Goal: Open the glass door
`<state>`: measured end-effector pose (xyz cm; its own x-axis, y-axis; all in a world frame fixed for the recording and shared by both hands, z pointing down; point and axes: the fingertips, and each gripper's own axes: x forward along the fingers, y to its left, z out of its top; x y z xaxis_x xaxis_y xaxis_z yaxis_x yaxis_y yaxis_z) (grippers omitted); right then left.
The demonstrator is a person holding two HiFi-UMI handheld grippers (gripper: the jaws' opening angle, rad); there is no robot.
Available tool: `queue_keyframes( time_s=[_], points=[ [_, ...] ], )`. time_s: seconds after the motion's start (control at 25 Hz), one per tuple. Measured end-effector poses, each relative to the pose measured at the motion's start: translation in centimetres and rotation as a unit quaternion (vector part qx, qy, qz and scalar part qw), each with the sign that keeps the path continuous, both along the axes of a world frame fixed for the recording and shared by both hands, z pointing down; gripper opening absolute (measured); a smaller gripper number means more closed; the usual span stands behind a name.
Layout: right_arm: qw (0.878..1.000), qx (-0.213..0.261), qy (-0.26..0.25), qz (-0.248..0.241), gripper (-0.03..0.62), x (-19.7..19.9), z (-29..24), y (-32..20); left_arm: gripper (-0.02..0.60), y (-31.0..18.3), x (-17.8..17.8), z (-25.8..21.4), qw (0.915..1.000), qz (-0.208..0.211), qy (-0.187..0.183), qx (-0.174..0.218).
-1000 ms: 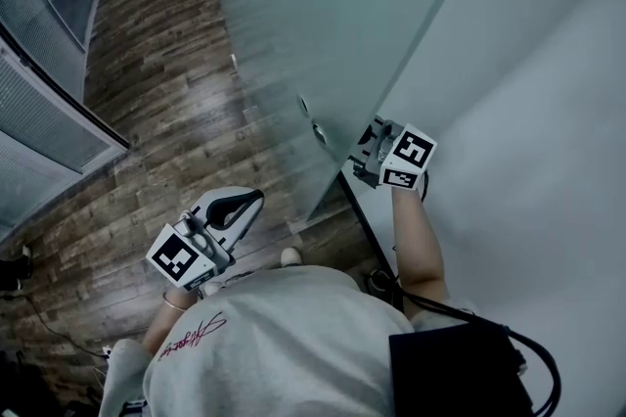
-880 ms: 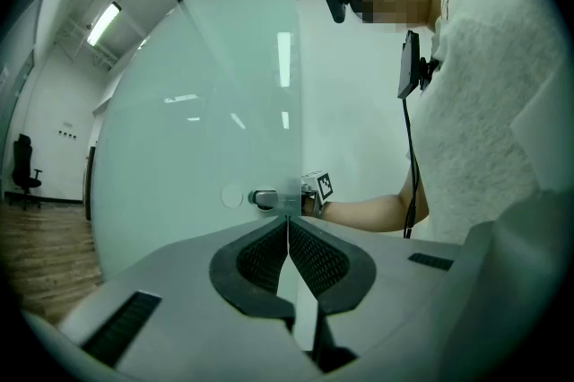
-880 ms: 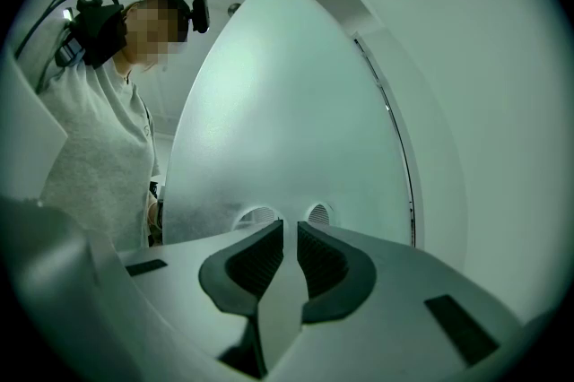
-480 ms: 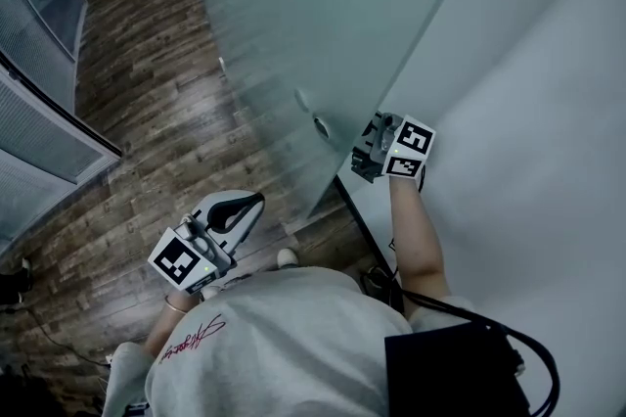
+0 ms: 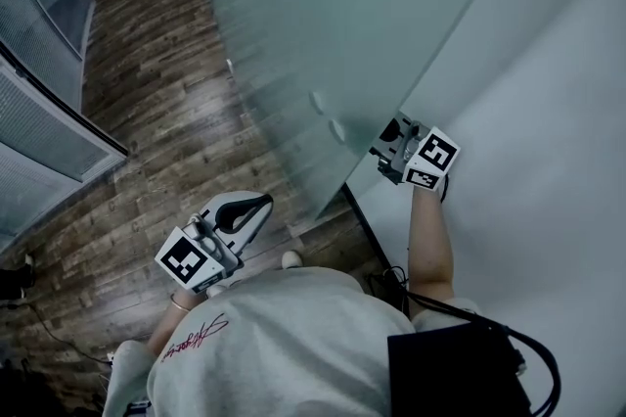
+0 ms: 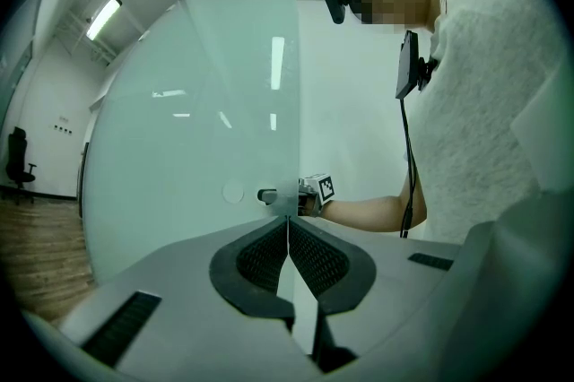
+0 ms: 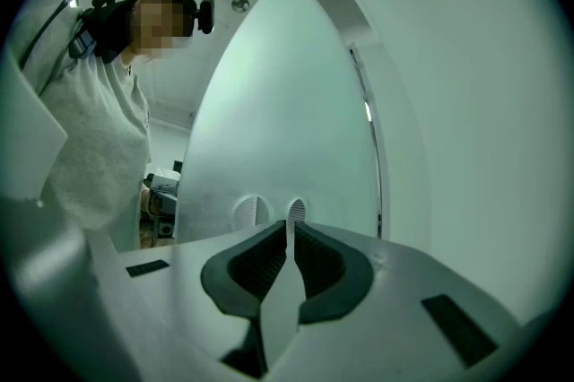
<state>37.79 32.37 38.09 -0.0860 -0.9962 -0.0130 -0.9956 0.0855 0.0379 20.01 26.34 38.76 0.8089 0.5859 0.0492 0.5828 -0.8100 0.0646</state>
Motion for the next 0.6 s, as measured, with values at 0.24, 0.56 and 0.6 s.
queue_keyframes(
  time_s=[0.24,0.56,0.6],
  points=[
    [0.994,0.058,-0.005,0.098,0.018,0.3,-0.6,2.5,0.018,-0.5,0.2,0.5,0.9997,0.025,0.004,-0.003],
    [0.981,0.055,-0.011,0.187,0.017,-2.9,-0.2,5.4,0.018,-1.7,-0.1,0.6,0.9977,0.068,0.002,-0.005],
    [0.979,0.055,-0.01,0.194,0.017,-3.6,-0.3,5.7,0.018,-1.9,-0.1,0.6,0.9972,0.074,0.003,-0.007]
  ],
)
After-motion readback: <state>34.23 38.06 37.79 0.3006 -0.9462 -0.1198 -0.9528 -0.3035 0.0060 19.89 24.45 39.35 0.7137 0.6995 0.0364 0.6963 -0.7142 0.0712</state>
